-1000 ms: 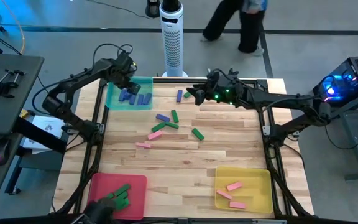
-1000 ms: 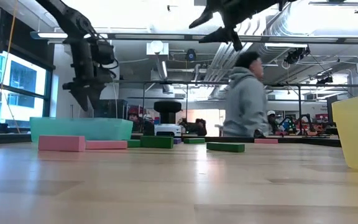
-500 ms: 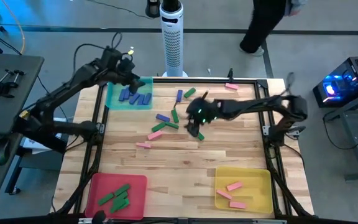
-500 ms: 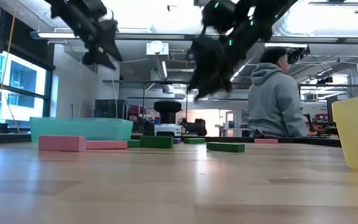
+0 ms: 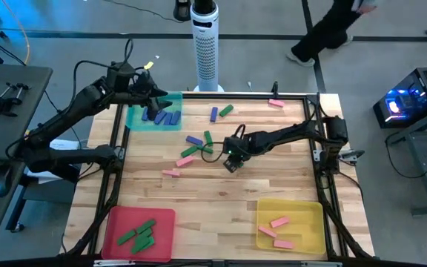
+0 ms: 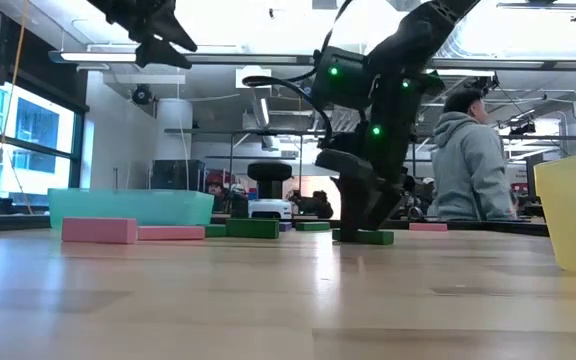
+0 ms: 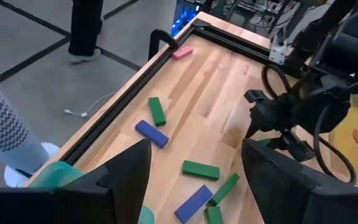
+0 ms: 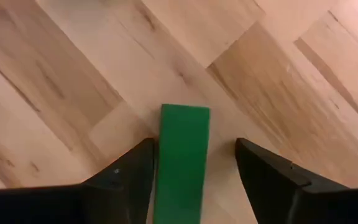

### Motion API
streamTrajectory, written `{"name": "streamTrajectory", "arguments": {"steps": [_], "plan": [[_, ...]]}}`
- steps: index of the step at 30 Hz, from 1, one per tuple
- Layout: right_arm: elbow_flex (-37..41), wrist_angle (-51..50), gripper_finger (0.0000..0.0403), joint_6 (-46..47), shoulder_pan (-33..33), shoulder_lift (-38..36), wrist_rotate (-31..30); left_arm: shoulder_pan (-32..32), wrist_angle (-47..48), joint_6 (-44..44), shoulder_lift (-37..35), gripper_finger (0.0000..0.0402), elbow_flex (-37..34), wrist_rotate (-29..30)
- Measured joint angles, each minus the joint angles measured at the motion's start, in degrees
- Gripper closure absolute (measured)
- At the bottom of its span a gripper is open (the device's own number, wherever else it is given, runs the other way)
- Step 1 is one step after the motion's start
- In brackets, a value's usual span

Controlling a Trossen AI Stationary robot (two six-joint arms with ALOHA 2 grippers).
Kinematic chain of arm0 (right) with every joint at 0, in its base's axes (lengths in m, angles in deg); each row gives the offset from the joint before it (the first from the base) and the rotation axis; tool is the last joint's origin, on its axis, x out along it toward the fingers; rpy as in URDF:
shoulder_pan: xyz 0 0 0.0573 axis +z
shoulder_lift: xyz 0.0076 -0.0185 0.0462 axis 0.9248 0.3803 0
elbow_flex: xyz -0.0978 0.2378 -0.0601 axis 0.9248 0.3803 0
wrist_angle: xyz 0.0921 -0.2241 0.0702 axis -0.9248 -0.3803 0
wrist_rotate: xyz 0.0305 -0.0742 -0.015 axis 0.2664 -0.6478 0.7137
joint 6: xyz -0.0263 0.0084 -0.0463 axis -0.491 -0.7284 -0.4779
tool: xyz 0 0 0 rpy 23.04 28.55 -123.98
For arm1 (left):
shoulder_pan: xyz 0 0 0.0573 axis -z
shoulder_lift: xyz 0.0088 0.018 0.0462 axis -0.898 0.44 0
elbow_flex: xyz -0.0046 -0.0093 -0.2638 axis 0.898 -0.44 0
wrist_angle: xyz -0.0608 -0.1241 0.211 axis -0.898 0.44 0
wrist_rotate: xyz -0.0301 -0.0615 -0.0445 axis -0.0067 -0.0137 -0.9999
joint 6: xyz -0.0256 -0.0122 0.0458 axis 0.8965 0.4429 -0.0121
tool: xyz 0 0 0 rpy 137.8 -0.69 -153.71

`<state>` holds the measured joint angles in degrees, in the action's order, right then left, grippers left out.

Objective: Sort blocks
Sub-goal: Put the green block into the red bin

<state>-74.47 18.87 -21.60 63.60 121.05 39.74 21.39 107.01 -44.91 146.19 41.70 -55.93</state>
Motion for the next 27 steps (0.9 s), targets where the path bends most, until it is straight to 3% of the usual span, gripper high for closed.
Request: {"name": "streamTrajectory", "arguments": {"steps": [3,9,14,17,23,27], "plan": [[-0.3,0.0,0.0237,0.3,0.6,1.4,0.7,0.3,0.0,-0.1,0.1,0.0163,0.0,0.1],[-0.4,0.1,0.0364,4.6,1.3,0.4,1.8,0.9,-1.0,0.4,-0.8,0.0163,0.0,0.1],[-6.4,0.4,0.0363,3.3,1.8,-2.4,3.8,4.2,-5.4,0.9,-5.8,0.0163,0.0,-0.7],[-12.5,3.2,0.0363,-1.4,2.3,-2.6,5.0,7.2,-7.0,7.3,-9.0,0.0163,0.8,1.3],[-22.6,16.4,0.0363,-10.3,3.9,-0.3,12.7,14.9,-5.0,17.6,-13.2,0.0163,6.9,5.4],[-29.1,24.7,0.0363,-11.6,6.1,5.7,17.2,19.2,-5.0,24.3,-15.0,0.0163,9.8,6.9]]}}
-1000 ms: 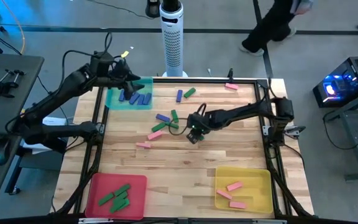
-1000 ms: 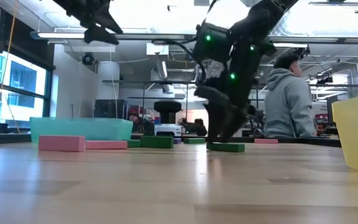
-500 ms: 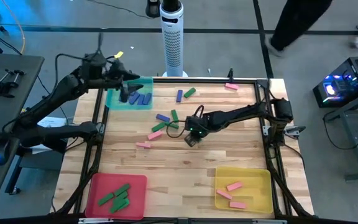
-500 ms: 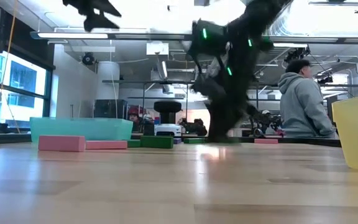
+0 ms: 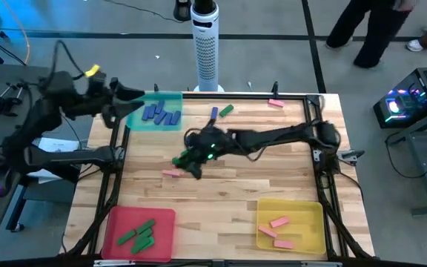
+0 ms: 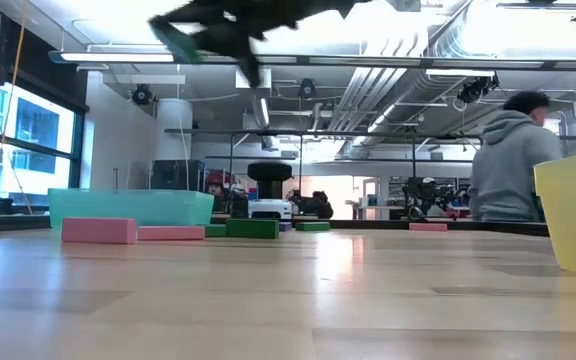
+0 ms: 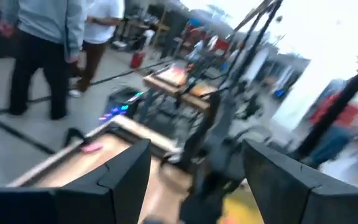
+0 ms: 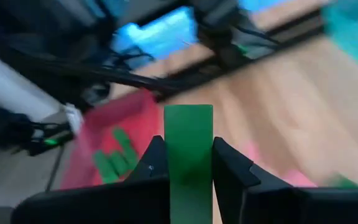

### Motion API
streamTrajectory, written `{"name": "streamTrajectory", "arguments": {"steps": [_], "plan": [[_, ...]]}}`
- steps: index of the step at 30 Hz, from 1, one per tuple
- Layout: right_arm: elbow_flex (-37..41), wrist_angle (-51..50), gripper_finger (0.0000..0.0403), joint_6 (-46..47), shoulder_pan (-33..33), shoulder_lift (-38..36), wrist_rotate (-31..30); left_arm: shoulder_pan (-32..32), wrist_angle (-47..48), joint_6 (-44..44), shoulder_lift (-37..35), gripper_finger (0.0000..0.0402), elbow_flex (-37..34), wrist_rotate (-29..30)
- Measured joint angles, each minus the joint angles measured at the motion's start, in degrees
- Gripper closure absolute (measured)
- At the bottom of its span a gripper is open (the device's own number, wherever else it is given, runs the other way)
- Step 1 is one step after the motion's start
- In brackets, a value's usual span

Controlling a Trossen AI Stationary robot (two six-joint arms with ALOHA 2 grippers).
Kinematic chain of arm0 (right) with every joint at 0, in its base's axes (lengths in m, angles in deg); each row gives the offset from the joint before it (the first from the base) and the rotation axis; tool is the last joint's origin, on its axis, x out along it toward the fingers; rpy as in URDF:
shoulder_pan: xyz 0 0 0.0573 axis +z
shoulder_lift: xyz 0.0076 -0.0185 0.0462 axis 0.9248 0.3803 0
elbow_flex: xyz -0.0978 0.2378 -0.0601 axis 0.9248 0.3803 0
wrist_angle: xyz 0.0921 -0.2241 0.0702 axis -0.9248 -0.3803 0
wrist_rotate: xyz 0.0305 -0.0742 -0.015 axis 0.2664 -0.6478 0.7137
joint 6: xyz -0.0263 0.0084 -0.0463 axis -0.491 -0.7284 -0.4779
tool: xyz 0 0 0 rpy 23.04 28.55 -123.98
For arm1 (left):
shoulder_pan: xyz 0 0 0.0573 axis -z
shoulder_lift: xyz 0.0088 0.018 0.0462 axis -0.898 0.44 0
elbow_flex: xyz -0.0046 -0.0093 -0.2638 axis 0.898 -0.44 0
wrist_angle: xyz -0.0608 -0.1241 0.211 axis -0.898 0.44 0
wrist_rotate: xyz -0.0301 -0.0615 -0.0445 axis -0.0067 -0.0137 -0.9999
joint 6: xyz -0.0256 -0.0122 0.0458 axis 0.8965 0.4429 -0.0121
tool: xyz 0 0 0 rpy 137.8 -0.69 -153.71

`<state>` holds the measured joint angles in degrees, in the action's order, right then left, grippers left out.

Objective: Sort blocks
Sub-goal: Put the green block into the red bin, then put the pink block into the yellow bin

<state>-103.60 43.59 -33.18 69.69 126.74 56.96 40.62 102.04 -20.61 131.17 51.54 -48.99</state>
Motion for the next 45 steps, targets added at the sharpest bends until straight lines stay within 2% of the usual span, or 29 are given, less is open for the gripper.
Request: {"name": "streamTrajectory", "arguments": {"steps": [4,8,14,17,21,25,28,31,35,39,41,45], "plan": [[-10.1,2.1,0.0363,-1.5,4.2,7.9,2.4,3.1,0.9,6.2,-1.8,0.0163,0.5,0.0],[-20.5,1.7,0.0361,-4.6,8.2,17.9,2.6,4.7,5.4,7.7,-3.0,0.0163,0.5,0.3],[-33.9,0.3,0.0353,-3.2,12.0,29.7,2.5,5.0,12.5,10.7,-4.0,0.0163,0.5,1.8],[-38.2,-3.8,0.033,-2.7,13.2,33.8,2.2,5.0,15.3,10.6,-4.0,0.0163,0.5,2.5],[-40.2,-10.4,0.0264,-1.3,13.8,35.8,2.2,5.0,16.8,10.0,-4.0,0.0163,0.5,3.8],[-42.2,-19.4,0.0208,5.3,13.4,34.1,-0.5,5.0,16.9,10.6,-3.7,0.0163,0.5,4.5],[-41.3,-22.0,0.0199,2.5,13.8,30.5,-6.9,5.0,18.7,13.7,-3.5,0.0163,0.5,3.9],[-41.3,-30.2,0.0208,-2.1,15.8,24.4,-15.1,5.5,22.3,14.4,-2.8,0.0163,0.5,2.9],[-41.4,-43.1,0.0236,-6.7,19.6,15.9,-30.9,8.8,27.8,11.7,-1.9,0.0163,0.4,2.9],[-41.4,-53.8,0.0266,-8.4,23.7,7.9,-45.4,14.3,30.5,7.3,-0.8,0.0163,-0.3,6.7],[-41.4,-59.3,0.0277,-4.5,25.4,3.8,-48.6,17.3,30.7,5.9,-0.6,0.0163,-2.4,8.9],[-41.4,-68.3,0.0288,8.2,28.9,-1.1,-50.2,22.8,29.7,5.6,0.8,0.0163,-9.8,10.5]]}}
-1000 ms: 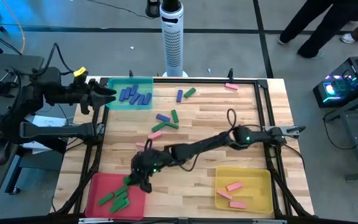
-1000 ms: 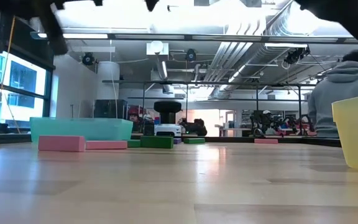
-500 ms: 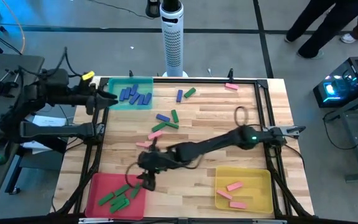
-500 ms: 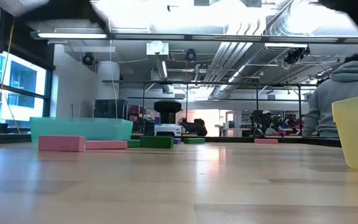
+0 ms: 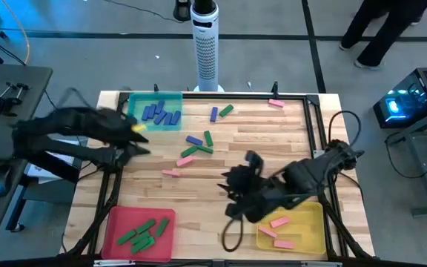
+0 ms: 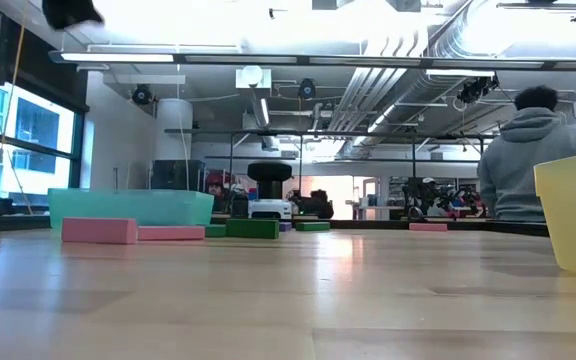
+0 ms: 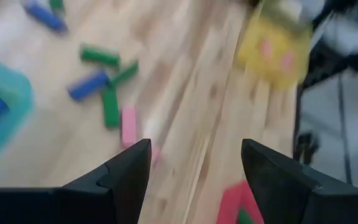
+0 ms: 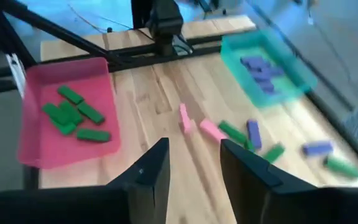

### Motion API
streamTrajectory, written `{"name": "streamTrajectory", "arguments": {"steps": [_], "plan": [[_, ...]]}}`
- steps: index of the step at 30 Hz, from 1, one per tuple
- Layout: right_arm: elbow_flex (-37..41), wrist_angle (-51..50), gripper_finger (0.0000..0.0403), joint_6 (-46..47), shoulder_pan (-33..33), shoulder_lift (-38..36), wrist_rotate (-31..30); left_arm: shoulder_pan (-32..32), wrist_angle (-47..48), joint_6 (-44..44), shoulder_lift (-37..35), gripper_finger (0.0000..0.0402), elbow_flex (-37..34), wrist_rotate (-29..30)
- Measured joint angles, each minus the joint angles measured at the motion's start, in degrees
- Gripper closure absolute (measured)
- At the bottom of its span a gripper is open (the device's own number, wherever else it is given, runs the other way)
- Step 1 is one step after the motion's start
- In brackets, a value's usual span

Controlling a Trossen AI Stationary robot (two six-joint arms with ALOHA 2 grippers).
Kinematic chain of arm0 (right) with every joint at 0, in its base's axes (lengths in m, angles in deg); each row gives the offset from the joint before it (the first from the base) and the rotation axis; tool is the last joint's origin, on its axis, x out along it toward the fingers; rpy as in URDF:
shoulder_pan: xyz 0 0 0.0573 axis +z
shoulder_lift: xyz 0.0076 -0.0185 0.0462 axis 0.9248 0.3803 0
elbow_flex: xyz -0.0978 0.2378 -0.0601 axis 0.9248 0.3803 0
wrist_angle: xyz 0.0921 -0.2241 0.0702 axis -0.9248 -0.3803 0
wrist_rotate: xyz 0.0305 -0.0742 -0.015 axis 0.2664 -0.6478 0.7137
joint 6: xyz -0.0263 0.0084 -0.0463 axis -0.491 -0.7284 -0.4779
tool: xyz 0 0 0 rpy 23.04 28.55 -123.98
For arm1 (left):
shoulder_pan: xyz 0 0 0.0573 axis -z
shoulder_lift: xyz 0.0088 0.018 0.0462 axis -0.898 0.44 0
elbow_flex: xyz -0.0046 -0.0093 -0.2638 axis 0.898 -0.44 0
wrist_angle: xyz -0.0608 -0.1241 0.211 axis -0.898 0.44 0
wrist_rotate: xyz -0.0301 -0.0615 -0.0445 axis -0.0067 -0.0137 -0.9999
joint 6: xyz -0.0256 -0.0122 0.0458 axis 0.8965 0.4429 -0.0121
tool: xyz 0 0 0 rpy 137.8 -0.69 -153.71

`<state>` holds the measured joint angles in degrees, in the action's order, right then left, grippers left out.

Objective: Sort blocks
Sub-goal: Put the pink block into the yellow bin

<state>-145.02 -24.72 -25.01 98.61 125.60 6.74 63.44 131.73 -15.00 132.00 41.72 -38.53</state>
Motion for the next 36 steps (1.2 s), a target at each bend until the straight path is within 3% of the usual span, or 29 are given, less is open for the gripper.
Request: {"name": "streamTrajectory", "arguments": {"steps": [5,11,16,25,31,36], "plan": [[0.1,-4.8,0.029,10.3,4.8,-1.5,-5.0,6.7,-7.3,1.0,4.5,0.0163,-11.1,-0.1],[0.1,-5.7,0.029,17.9,8.4,-0.2,-8.4,8.1,-14.7,-1.5,11.2,0.0163,-21.1,-1.7],[0.1,-5.6,0.029,20.4,9.3,1.3,-12.3,8.0,-20.0,-9.8,17.5,0.0163,-25.9,-2.6],[0.1,-3.4,0.029,21.8,8.2,2.5,-11.9,7.9,-25.6,-20.3,30.4,0.0169,-28.2,6.2],[0.1,-3.0,0.029,23.2,6.2,2.7,-12.5,7.9,-30.0,-24.1,38.3,0.0218,-28.0,3.5],[0.1,-3.8,0.029,23.3,3.5,4.9,-6.4,7.9,-30.9,-24.5,40.4,0.0307,-27.9,1.6]]}}
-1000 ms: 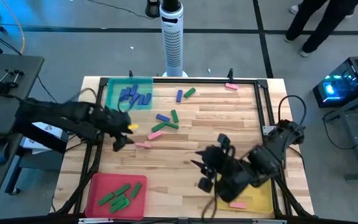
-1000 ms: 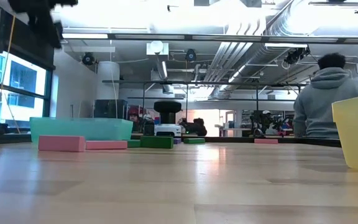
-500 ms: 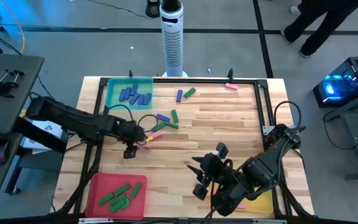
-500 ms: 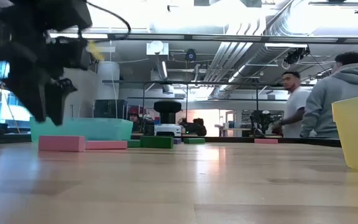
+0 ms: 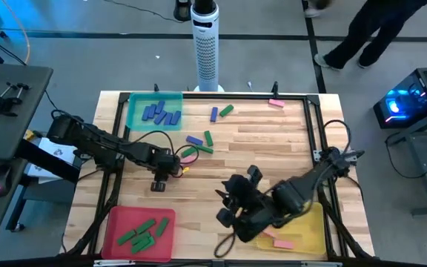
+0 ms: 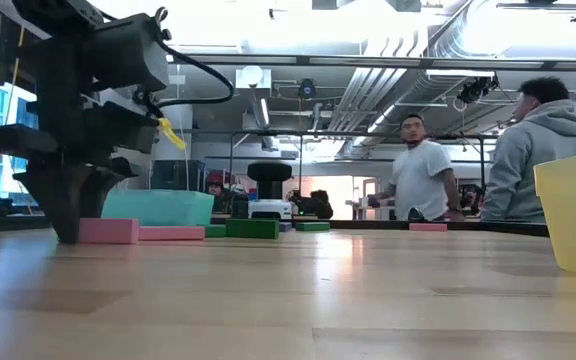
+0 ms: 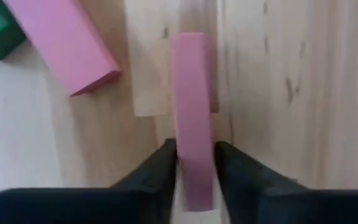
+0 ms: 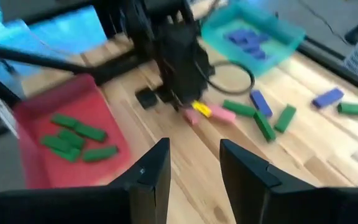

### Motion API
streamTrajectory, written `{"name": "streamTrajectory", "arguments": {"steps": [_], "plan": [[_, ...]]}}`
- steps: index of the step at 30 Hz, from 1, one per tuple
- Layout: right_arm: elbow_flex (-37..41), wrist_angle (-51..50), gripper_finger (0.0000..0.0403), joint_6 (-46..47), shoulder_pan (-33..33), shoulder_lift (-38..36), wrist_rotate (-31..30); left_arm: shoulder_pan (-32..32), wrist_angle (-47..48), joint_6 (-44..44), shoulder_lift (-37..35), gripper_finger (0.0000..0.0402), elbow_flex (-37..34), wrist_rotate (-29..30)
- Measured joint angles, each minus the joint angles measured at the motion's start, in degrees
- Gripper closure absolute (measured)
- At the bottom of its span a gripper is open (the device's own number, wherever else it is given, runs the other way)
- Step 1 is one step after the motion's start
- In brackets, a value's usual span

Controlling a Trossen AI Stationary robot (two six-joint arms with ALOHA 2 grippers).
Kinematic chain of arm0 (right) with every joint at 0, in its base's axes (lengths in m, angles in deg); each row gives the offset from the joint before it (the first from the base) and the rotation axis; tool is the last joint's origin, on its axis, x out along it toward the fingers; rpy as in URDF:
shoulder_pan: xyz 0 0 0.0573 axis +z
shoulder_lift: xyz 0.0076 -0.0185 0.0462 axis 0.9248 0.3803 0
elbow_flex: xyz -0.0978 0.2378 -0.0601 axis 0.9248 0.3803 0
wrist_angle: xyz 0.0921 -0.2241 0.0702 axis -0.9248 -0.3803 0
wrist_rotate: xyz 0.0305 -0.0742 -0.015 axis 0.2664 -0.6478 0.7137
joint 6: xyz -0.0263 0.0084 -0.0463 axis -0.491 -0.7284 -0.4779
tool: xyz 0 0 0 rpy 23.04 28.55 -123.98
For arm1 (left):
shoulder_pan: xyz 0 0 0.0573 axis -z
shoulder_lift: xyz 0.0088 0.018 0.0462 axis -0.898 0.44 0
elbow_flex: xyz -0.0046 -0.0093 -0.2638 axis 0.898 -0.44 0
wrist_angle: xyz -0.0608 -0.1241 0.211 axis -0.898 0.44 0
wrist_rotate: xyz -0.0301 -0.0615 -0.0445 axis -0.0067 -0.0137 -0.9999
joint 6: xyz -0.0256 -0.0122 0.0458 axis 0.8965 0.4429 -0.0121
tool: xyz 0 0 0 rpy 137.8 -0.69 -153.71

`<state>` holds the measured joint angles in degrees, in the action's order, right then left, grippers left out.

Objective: Sort blocks
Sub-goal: Put the pink block into the yellow bin

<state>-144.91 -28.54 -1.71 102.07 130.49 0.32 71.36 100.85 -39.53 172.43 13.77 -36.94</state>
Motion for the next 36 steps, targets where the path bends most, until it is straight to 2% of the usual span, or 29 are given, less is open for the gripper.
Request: {"name": "streamTrajectory", "arguments": {"steps": [3,6,8,12,16,19,26,30,33,36], "plan": [[0.0,-6.4,0.0285,6.4,-1.9,1.8,3.2,0.0,-0.5,-2.3,-1.1,0.0371,0.3,-0.2],[0.1,-15.4,0.0264,17.4,-3.5,3.0,7.8,0.0,-1.4,-3.4,-2.8,0.0373,1.1,-0.2],[0.3,-14.2,0.0242,17.6,-4.2,3.1,8.0,0.0,-3.9,-3.3,-5.3,0.0373,3.1,-0.5],[0.4,-14.6,0.0197,15.9,-3.8,2.1,4.8,0.1,-1.5,-1.9,-11.5,0.0373,6.5,-2.0],[0.5,-12.7,0.0176,13.0,-4.2,1.7,2.8,0.1,-2.6,0.9,-19.5,0.0373,12.9,-2.2],[0.5,-2.4,0.0176,6.1,-5.6,0.8,-0.4,0.2,-3.8,1.1,-24.2,0.0373,16.5,-3.3],[0.4,35.9,0.0178,-25.6,-10.4,0.3,-0.6,0.2,-11.9,-0.3,-32.6,0.0373,21.7,-7.6],[0.4,47.9,0.0178,-38.2,-13.4,0.3,-1.1,0.2,-12.4,-0.4,-35.1,0.0372,23.8,-7.8],[0.4,51.3,0.0178,-41.8,-15.9,0.3,4.6,0.2,-13.8,0.4,-35.8,0.0368,23.9,-8.0],[0.4,51.6,0.0179,-38.9,-18.4,0.6,12.7,0.2,-14.8,1.0,-35.9,0.0368,23.9,-9.0]]}}
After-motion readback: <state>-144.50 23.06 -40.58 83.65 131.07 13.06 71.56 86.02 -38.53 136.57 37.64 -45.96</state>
